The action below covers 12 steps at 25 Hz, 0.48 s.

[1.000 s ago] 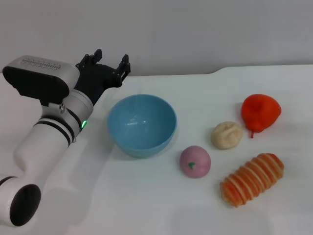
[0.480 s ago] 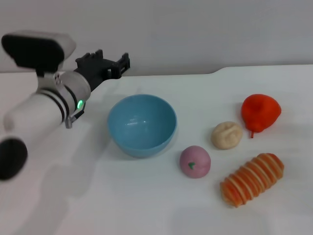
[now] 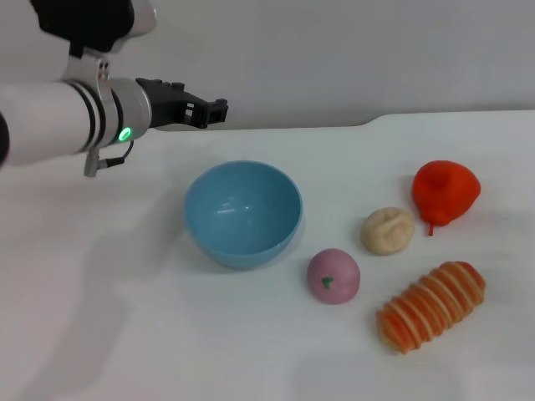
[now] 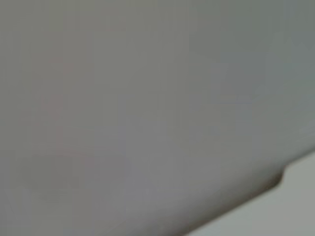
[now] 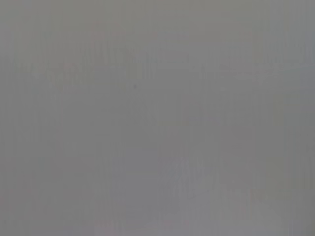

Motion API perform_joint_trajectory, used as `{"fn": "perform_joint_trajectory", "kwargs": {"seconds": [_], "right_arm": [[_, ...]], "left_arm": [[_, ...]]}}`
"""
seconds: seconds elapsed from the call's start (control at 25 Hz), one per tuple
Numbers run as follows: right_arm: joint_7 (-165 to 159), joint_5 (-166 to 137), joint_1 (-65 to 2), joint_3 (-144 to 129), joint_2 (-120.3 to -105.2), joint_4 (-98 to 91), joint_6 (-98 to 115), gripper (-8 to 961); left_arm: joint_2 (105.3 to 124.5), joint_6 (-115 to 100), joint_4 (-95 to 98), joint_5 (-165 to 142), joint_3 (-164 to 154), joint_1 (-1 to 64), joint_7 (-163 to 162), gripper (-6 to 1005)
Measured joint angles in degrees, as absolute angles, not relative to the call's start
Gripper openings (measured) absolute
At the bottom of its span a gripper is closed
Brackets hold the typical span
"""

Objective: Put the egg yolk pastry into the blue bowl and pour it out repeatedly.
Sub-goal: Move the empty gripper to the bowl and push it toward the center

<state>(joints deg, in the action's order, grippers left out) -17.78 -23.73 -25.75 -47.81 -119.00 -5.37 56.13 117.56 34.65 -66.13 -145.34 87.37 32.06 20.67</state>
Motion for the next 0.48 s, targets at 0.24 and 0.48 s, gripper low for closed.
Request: {"fn": "perform_joint_trajectory", "kwargs": {"seconds": [0.24,0.48], "right_arm": [[-17.61,-23.73,-25.75,-47.81,-119.0,-5.3,56.27,736],[-17.56,-23.73,-25.75,-47.81,-119.0,-5.19,56.34,736]], "left_arm": [[117.58,46.33,-66.13,-145.63,91.37,35.83,23.98,686],[117.6,52.48,-62.88,-145.73,94.69,39.66,24.59,697]]}}
